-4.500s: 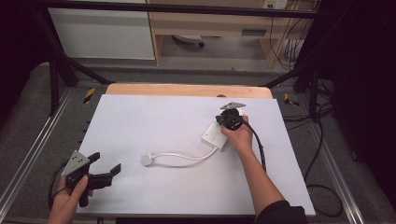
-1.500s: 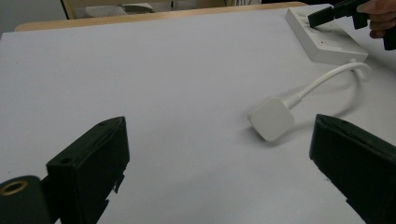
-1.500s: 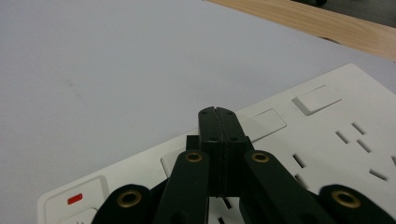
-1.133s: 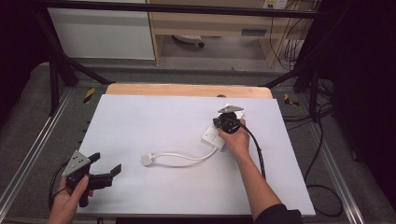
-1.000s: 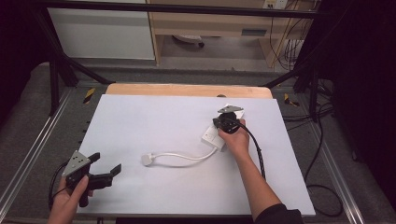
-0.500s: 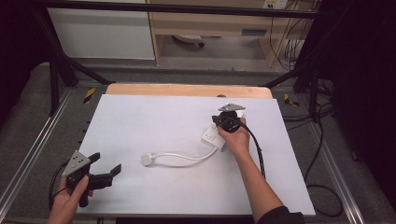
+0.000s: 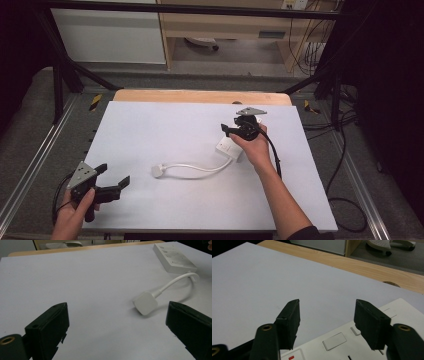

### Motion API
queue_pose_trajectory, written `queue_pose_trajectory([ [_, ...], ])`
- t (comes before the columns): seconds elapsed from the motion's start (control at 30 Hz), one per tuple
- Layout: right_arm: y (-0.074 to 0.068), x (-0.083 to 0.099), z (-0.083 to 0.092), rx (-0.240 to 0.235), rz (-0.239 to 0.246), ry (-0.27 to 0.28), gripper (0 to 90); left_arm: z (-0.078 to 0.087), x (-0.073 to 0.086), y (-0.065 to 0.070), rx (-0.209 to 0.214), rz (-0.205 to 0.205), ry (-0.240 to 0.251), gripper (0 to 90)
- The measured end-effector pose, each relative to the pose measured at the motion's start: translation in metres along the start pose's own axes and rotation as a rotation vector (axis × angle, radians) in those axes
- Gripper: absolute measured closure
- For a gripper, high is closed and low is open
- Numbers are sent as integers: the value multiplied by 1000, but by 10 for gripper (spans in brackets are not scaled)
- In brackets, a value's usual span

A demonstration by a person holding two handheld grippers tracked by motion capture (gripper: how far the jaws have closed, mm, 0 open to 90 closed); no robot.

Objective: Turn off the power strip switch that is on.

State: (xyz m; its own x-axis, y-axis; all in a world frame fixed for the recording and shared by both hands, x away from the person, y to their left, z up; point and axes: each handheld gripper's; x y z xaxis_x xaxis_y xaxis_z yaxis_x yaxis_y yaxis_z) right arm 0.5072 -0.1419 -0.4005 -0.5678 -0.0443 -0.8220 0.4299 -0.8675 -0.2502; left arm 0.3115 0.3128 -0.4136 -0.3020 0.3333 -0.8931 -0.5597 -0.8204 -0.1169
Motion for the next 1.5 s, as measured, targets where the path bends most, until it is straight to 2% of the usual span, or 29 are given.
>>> queue_pose_trajectory([
  [0.07, -1, -1, 2, 2, 4, -2, 289, 0, 0, 0, -1, -1, 0, 48],
  [0.23, -1, -3, 4, -9, -24, 2, 131, 0, 0, 0, 0, 1, 0, 48],
  [0.37, -2, -5, 9, -7, -31, 11, 46, 0, 0, 0, 1, -1, 0, 48],
  [0.43, -2, -6, 11, 15, -40, 13, 49, 0, 0, 0, 1, -1, -1, 48],
  [0.5, -4, -7, 12, 67, -16, 22, 67, 0, 0, 0, -1, -1, -1, 48],
  [0.57, -3, -8, 14, 79, -13, 28, 67, 0, 0, 0, -1, 1, -2, 48],
  [0.63, -2, -9, 17, 61, -23, 25, 67, 0, 0, 0, -1, 1, -1, 48],
  [0.73, 0, -10, 25, -10, -22, 43, 45, 0, 0, 0, -2, 0, -4, 48],
  [0.77, 1, -11, 28, -16, -22, 49, 47, 0, 0, 0, -3, 0, -4, 48],
  [1.1, 3, -9, 69, -20, 1, 111, 46, 1, 0, 0, -5, 0, -3, 48],
  [1.33, 14, 5, 104, -20, -5, 162, 53, 1, 0, 0, -6, 1, 2, 48],
  [1.5, 21, 21, 125, -15, -7, 202, 53, 1, 0, 0, -8, 2, 8, 48],
])
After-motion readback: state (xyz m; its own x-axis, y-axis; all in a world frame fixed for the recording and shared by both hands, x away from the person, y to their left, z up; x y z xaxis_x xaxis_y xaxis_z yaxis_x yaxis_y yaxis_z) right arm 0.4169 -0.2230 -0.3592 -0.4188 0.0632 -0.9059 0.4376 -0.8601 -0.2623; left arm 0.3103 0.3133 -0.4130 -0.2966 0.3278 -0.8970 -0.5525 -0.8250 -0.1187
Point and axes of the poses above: each handheld gripper's, and its own axes: z roughly backward along the jaws, x roughly out of its underside, y roughly to its right, and after that the axes turned 12 degrees about -z, right-handed
